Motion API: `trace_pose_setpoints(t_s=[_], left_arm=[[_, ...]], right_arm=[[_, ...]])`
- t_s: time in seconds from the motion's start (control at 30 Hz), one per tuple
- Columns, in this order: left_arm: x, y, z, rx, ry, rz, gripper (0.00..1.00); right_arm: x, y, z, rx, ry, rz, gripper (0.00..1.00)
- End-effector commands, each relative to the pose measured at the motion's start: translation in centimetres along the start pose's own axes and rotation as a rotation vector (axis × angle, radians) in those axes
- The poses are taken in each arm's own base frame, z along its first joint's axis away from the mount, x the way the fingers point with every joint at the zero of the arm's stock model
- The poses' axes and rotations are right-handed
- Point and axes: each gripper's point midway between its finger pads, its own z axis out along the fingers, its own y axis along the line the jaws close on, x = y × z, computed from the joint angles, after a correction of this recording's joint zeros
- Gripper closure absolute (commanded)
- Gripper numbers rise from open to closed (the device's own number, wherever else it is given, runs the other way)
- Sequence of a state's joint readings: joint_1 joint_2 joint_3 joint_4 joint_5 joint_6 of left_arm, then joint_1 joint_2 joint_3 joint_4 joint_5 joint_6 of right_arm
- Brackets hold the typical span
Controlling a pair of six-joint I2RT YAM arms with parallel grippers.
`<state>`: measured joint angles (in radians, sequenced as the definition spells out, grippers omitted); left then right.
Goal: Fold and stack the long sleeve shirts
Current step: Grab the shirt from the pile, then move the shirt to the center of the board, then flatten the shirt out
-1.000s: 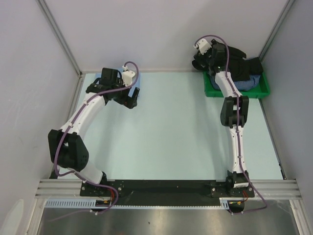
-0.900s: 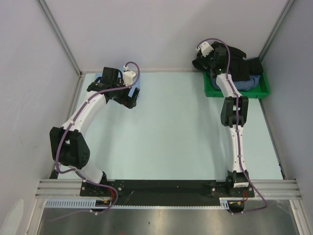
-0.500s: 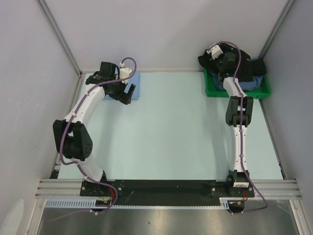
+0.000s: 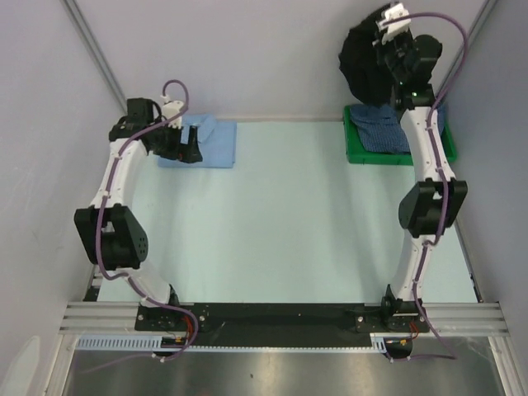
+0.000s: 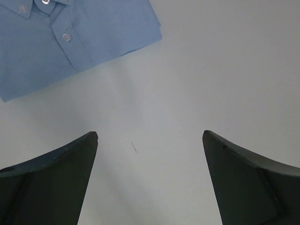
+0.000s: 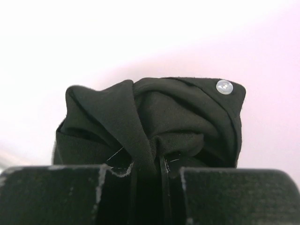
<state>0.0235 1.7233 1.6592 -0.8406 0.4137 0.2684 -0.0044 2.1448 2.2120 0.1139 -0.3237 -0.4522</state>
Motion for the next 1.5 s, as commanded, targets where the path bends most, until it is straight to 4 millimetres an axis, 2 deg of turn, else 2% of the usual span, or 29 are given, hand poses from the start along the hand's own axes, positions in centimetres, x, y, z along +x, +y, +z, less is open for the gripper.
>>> trace_pose_setpoints(t_s=[0.0, 0.03, 0.07, 0.1, 0.13, 0.17, 0.23, 0.3, 0.37, 0.4, 0.47, 0.5, 0.53, 0.57, 0.6, 0.63, 0.7, 0.73, 0.87, 0.97, 1.0, 1.07, 1.1, 1.17, 1.2, 1.27, 1.33, 1.43, 1.47], left_arm=[[-1.8, -1.2, -3.8, 0.132, -0.162, -0.063, 0.01], [-1.8, -1.5, -4.2, 0.144, -0.178, -0.069, 0.01], [-1.0, -1.7, -4.1, 0.161, -0.176, -0.077, 0.01], [-1.1, -1.9, -4.3, 0.167, -0.2, -0.058, 0.01], [-1.4, -2.5, -5.4, 0.16, -0.232, -0.026, 0.01], [-0.5, -2.7, -5.2, 0.163, -0.225, -0.027, 0.0], [-0.8, -3.0, -6.4, 0.133, -0.265, -0.008, 0.01], [-0.2, -3.2, -6.9, 0.129, -0.271, -0.001, 0.01], [0.2, -3.7, -7.6, 0.126, -0.281, 0.018, 0.0], [0.3, -3.5, -7.8, 0.116, -0.285, 0.041, 0.0], [1.0, -3.0, -8.2, 0.076, -0.276, 0.046, 0.01], [1.6, -2.5, -8.4, 0.065, -0.263, 0.041, 0.01], [2.2, -2.6, -8.5, 0.079, -0.253, 0.045, 0.01], [3.3, -3.0, -8.4, 0.108, -0.217, 0.039, 0.01], [4.2, -3.1, -8.2, 0.122, -0.193, 0.093, 0.01], [5.1, -3.5, -8.0, 0.154, -0.171, 0.121, 0.01], [7.4, -4.5, -7.5, 0.218, -0.109, 0.164, 0.01], [8.2, -4.7, -7.1, 0.233, -0.088, 0.174, 0.01], [12.4, -7.7, -5.5, 0.384, 0.028, 0.293, 0.01], [13.8, -10.7, -3.6, 0.481, 0.082, 0.359, 0.01], [13.9, -13.3, -3.0, 0.54, 0.106, 0.381, 0.04], [13.1, -15.2, -1.2, 0.575, 0.089, 0.392, 0.07], [13.1, -17.8, -0.7, 0.611, 0.114, 0.378, 0.08], [11.4, -19.3, 1.5, 0.585, 0.074, 0.395, 0.06], [11.2, -21.2, 2.1, 0.6, 0.086, 0.395, 0.03], [10.7, -21.8, 4.4, 0.559, 0.113, 0.424, 0.03], [11.0, -22.8, 5.0, 0.575, 0.151, 0.428, 0.04], [12.8, -22.3, 5.2, 0.582, 0.203, 0.443, 0.05], [14.6, -22.0, 5.2, 0.587, 0.243, 0.443, 0.05]], right_arm=[[-21.2, 2.4, -5.7, -0.056, -0.354, 0.013, 1.0], [-23.2, 3.2, -6.5, -0.07, -0.381, 0.046, 1.0], [-25.5, 5.7, -7.1, -0.118, -0.408, 0.088, 1.0], [-28.8, 6.1, -8.9, -0.123, -0.457, 0.106, 1.0], [-30.0, 7.2, -9.5, -0.142, -0.466, 0.141, 1.0], [-32.4, 10.2, -10.4, -0.192, -0.502, 0.186, 1.0], [-33.9, 11.6, -11.9, -0.186, -0.495, 0.264, 1.0], [-34.0, 13.2, -12.9, -0.188, -0.441, 0.406, 1.0], [-30.2, 14.7, -13.8, -0.183, -0.283, 0.583, 1.0], [-27.2, 14.9, -13.8, -0.146, -0.188, 0.637, 1.0], [-18.3, 18.3, -16.5, -0.174, 0.117, 0.693, 0.64], [-15.5, 19.2, -18.3, -0.195, 0.207, 0.7, 0.26], [-11.6, 18.6, -20.0, -0.183, 0.302, 0.687, 0.04], [-7.4, 19.8, -23.3, -0.221, 0.391, 0.682, 0.0], [-6.6, 21.2, -25.1, -0.366, 0.387, 0.646, 0.0], [-4.0, 20.7, -26.7, -0.386, 0.433, 0.621, 0.0], [-1.1, 22.2, -29.5, -0.486, 0.496, 0.532, 0.0], [0.8, 21.8, -30.4, -0.502, 0.544, 0.49, 0.0], [4.2, 24.1, -31.6, -0.667, 0.681, 0.515, 0.0], [6.4, 26.5, -31.4, -0.767, 0.782, 0.615, 0.0], [7.0, 26.8, -30.9, -0.761, 0.796, 0.641, 0.0], [8.5, 27.2, -29.0, -0.716, 0.798, 0.708, 0.02], [8.8, 27.4, -28.4, -0.709, 0.794, 0.726, 0.03], [9.8, 27.7, -26.7, -0.681, 0.796, 0.78, 0.05], [10.1, 27.9, -26.2, -0.686, 0.795, 0.792, 0.07], [10.5, 28.1, -24.8, -0.687, 0.771, 0.79, 0.09], [10.0, 28.3, -24.0, -0.718, 0.736, 0.757, 0.1], [8.8, 29.6, -23.9, -0.805, 0.693, 0.662, 0.11], [8.9, 30.1, -24.1, -0.819, 0.696, 0.638, 0.11]])
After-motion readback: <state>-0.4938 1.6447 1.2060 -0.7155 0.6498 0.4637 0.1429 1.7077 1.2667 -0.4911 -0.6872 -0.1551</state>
